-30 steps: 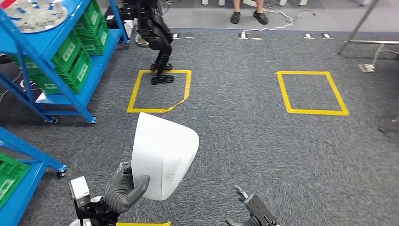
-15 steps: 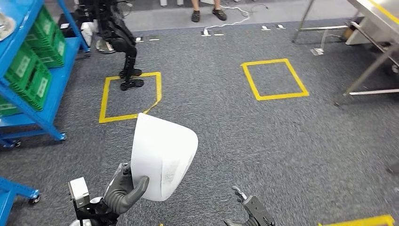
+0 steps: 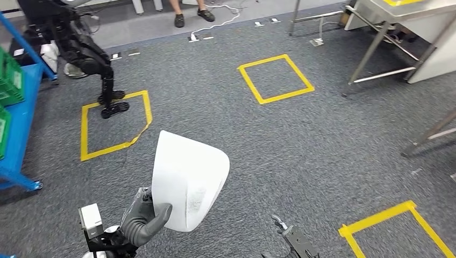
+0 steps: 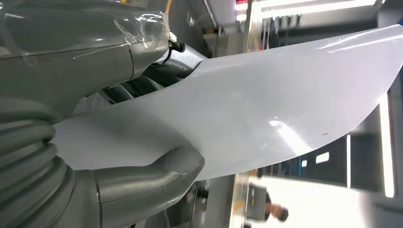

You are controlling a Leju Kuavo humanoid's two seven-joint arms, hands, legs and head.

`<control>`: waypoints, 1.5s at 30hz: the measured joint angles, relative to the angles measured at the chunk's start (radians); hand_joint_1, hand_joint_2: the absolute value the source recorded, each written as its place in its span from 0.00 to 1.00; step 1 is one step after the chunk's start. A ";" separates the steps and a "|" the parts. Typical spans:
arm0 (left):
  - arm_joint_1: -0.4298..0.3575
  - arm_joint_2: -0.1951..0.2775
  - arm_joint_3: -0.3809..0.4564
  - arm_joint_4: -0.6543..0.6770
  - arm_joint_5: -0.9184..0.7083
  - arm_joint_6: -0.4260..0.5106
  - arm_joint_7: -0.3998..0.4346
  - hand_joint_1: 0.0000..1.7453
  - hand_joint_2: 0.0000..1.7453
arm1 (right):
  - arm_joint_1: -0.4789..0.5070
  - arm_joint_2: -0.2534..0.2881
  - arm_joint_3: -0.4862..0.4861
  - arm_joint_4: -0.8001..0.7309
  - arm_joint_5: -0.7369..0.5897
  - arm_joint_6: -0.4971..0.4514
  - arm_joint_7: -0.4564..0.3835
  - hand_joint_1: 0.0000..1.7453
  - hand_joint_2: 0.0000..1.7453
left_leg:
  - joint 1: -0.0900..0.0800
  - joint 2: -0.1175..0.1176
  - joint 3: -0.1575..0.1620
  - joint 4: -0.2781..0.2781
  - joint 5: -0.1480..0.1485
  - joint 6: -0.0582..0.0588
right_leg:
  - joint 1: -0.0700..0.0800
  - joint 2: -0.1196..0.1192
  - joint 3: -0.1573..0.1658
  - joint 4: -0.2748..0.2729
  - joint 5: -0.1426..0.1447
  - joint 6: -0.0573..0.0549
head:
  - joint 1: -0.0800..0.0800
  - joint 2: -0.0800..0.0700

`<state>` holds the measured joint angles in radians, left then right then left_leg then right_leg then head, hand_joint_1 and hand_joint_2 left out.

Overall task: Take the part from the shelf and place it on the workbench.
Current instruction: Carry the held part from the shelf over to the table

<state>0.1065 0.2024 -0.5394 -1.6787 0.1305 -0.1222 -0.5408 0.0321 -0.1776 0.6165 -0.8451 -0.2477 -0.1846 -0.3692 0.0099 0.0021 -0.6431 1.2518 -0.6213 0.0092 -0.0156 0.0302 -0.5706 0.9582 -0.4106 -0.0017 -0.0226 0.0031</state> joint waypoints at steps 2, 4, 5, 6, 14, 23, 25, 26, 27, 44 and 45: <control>0.000 -0.001 0.000 0.004 0.000 -0.004 0.003 1.00 1.00 | 0.004 0.000 0.000 -0.001 -0.002 -0.001 0.002 0.00 1.00 | 0.000 -0.002 -0.020 0.041 -0.001 0.001 | 0.003 0.021 -0.001 0.002 0.001 0.000 | 0.000 0.000; 0.000 -0.001 0.000 0.004 0.000 -0.004 0.004 1.00 1.00 | 0.005 0.000 0.000 -0.001 -0.003 -0.002 0.003 0.00 1.00 | 0.000 -0.003 -0.018 0.036 0.006 0.002 | 0.003 0.027 -0.001 0.002 0.001 0.000 | 0.000 0.000; 0.000 -0.001 0.000 0.004 0.000 -0.004 0.004 1.00 1.00 | 0.006 0.000 0.000 -0.001 -0.003 -0.002 0.003 0.00 1.00 | 0.000 -0.003 -0.018 0.035 0.008 0.002 | 0.003 0.027 -0.001 0.002 0.001 0.000 | 0.000 0.000; -0.001 -0.001 0.000 0.004 0.000 -0.004 0.004 1.00 1.00 | 0.006 0.000 0.000 -0.001 -0.004 -0.002 0.003 0.00 1.00 | 0.000 -0.003 -0.016 0.032 0.010 0.003 | 0.003 0.029 -0.001 0.002 0.001 0.000 | 0.000 0.000; -0.019 -0.010 0.001 0.004 -0.002 -0.012 0.010 1.00 1.00 | 0.019 -0.004 0.000 -0.018 -0.009 -0.007 0.009 0.00 1.00 | 0.002 -0.025 0.118 -0.290 0.168 0.054 | 0.012 0.055 -0.070 0.076 -0.015 0.028 | 0.002 0.000; -0.045 -0.012 -0.012 0.027 0.005 -0.017 0.022 1.00 1.00 | 0.039 -0.010 -0.005 -0.061 -0.024 -0.014 0.045 0.00 1.00 | -0.007 0.104 0.111 -0.280 0.162 0.037 | -0.006 -0.104 -0.004 0.039 -0.031 0.063 | 0.003 0.000; -0.050 -0.011 -0.014 0.028 0.008 -0.012 0.024 1.00 1.00 | 0.039 -0.011 -0.006 -0.070 -0.024 -0.012 0.050 0.00 1.00 | -0.011 0.126 0.114 -0.275 0.156 0.025 | 0.001 -0.107 0.007 0.017 -0.026 0.050 | 0.002 0.000; -0.051 -0.011 -0.015 0.028 0.009 -0.008 0.026 1.00 1.00 | 0.040 -0.012 -0.006 -0.073 -0.022 -0.009 0.055 0.00 1.00 | -0.009 0.135 0.116 -0.274 0.155 0.019 | -0.001 -0.092 0.004 0.016 -0.023 0.043 | 0.001 0.000; -0.053 -0.011 -0.016 0.028 0.011 -0.003 0.027 1.00 1.00 | 0.041 -0.013 -0.005 -0.075 -0.020 -0.005 0.060 0.00 1.00 | -0.006 0.126 0.115 -0.269 0.149 0.013 | -0.005 -0.078 0.003 0.015 -0.021 0.037 | 0.001 0.000; -0.031 0.001 -0.014 0.016 0.010 0.016 0.028 1.00 1.00 | 0.011 0.000 -0.004 -0.068 0.007 0.028 0.053 0.00 1.00 | 0.006 -0.038 0.103 -0.275 0.169 0.044 | 0.003 0.072 -0.057 0.057 -0.007 0.035 | 0.001 0.000; -0.031 0.000 -0.014 0.015 0.010 0.016 0.028 1.00 1.00 | 0.009 -0.001 -0.004 -0.068 0.006 0.028 0.051 0.00 1.00 | 0.007 -0.022 0.104 -0.282 0.174 0.047 | 0.005 0.038 -0.083 0.108 -0.031 0.031 | 0.003 0.000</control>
<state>0.0759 0.2028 -0.5533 -1.6636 0.1406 -0.1063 -0.5127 0.0412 -0.1784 0.6124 -0.9127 -0.2415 -0.1570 -0.3177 0.0171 -0.0198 -0.5393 0.9701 -0.4472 0.0564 -0.0106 0.0683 -0.6537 1.0659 -0.4420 0.0295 -0.0199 0.0031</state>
